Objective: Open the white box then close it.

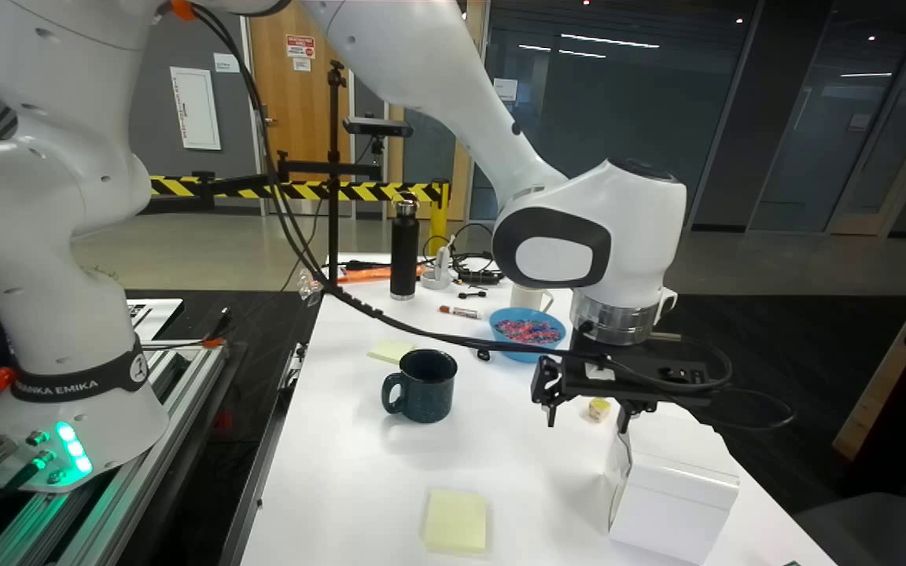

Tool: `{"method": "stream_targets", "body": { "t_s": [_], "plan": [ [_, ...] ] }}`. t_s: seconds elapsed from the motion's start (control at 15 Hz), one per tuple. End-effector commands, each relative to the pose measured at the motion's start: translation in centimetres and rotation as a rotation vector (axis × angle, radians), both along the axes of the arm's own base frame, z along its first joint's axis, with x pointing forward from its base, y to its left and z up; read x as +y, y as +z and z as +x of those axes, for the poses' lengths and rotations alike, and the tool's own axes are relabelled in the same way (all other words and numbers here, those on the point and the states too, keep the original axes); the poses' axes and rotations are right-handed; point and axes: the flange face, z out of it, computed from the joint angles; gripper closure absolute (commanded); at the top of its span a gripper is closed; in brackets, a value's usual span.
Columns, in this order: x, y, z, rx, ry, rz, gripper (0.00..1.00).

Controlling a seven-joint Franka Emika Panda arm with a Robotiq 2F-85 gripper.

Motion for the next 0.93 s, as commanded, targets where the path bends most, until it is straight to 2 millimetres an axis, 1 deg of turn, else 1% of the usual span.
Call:
{"method": "stream_targets", "body": {
  "t_s": [0.0, 0.47, 0.87],
  "plan": [
    [-0.48, -0.08, 0.73, -0.005, 0.01, 0.018, 0.0],
    [-0.84, -0.04, 1.28, -0.017, 0.002, 0.024, 0.0],
    [-0.79, -0.26, 1.14, -0.015, 0.007, 0.023, 0.0]
  ]
}}
